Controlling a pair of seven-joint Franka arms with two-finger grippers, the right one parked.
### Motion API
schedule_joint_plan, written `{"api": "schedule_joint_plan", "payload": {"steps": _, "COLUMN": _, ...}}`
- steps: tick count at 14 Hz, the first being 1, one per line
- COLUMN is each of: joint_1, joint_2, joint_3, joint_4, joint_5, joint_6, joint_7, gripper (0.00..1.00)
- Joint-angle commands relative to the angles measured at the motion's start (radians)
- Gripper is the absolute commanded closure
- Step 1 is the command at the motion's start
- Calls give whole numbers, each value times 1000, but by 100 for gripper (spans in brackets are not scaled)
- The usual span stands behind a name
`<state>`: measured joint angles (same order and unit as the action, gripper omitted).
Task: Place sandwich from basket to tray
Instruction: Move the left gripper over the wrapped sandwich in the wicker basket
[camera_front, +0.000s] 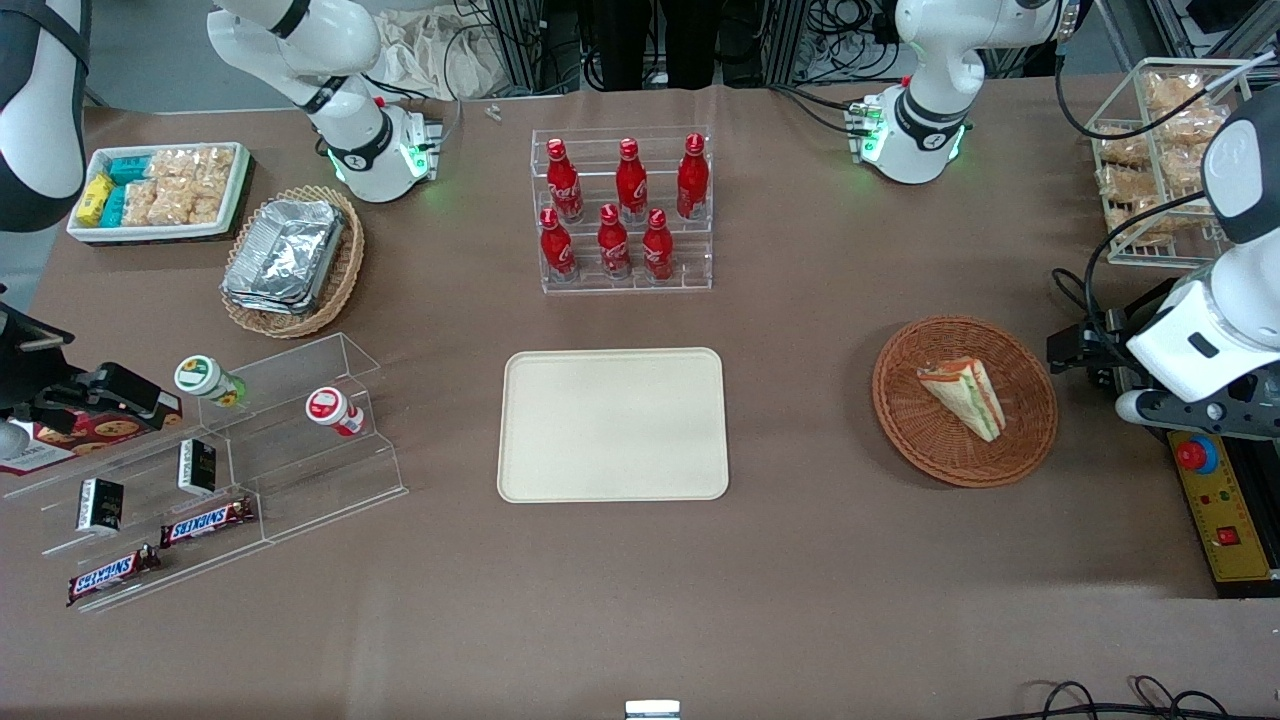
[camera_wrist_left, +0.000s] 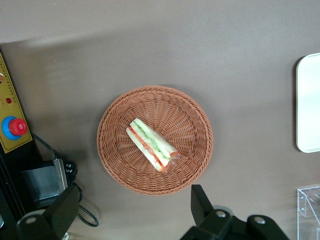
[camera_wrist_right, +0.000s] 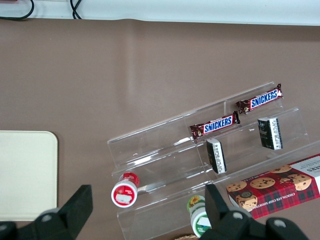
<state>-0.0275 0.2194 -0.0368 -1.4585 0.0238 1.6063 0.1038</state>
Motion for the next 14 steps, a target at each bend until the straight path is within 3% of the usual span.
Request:
{"api": "schedule_joint_plan", "payload": {"steps": 1, "joint_1": -14, "joint_2": 0, "joint_3": 11, "joint_4": 20, "joint_5": -13, "joint_6": -13, "joint_7": -44, "gripper": 0}}
{"api": "schedule_joint_plan", "payload": {"steps": 4, "joint_1": -15, "joint_2": 2, "joint_3": 9, "joint_4": 18, "joint_5": -7, "joint_6": -13, "joint_7": -107, "gripper": 0}}
{"api": "schedule_joint_plan", "payload": {"steps": 7, "joint_1": -25, "joint_2": 0, "joint_3": 9, "joint_4": -60, "joint_5": -12, "joint_6": 30, "joint_7": -361, "gripper": 0}}
{"api": "schedule_joint_plan", "payload": {"steps": 11, "joint_1": -12, "joint_2": -132, "joint_3": 14, "joint_4": -406, "joint_5": -16, "joint_6": 269, "joint_7": -626, "gripper": 0}}
{"api": "schedule_joint_plan", "payload": {"steps": 14, "joint_1": -3, "joint_2": -169, "joint_3": 20, "joint_4": -620, "joint_5": -13, "joint_6": 461, "joint_7": -686, "gripper": 0}}
